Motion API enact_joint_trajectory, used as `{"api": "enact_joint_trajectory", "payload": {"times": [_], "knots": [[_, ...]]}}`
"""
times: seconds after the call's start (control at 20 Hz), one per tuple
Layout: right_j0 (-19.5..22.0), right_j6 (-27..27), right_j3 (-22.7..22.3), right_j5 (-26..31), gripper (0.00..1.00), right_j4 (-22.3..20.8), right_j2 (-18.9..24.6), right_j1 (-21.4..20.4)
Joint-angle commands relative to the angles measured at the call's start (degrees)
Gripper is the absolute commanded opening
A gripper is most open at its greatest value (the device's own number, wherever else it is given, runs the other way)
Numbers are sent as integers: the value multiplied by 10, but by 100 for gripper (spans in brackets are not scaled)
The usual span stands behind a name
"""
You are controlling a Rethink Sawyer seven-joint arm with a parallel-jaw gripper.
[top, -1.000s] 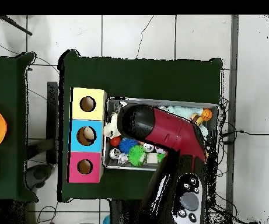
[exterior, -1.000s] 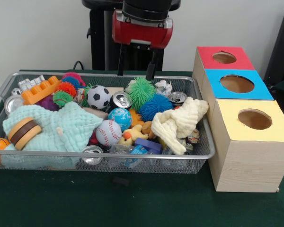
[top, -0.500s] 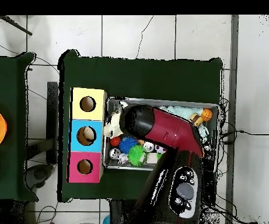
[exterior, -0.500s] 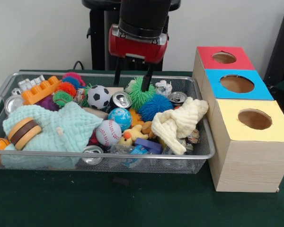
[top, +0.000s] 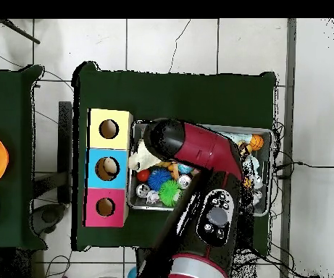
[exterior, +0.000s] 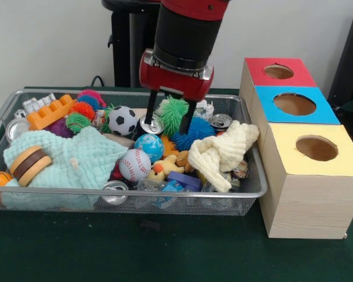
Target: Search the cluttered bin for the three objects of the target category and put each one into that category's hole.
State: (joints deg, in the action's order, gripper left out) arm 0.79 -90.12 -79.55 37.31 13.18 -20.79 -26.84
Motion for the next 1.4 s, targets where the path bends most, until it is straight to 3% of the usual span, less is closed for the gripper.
{"api": "enact_joint_trajectory", "payload": {"times": [0.05,0.5,0.8,1.05,1.4], "knots": [[6,-173,99,88,100,29,20,79],[9,-204,215,165,100,29,8,128],[14,-199,244,203,100,23,6,132],[8,-196,216,196,100,19,1,116],[14,-156,99,144,100,5,5,55]]}}
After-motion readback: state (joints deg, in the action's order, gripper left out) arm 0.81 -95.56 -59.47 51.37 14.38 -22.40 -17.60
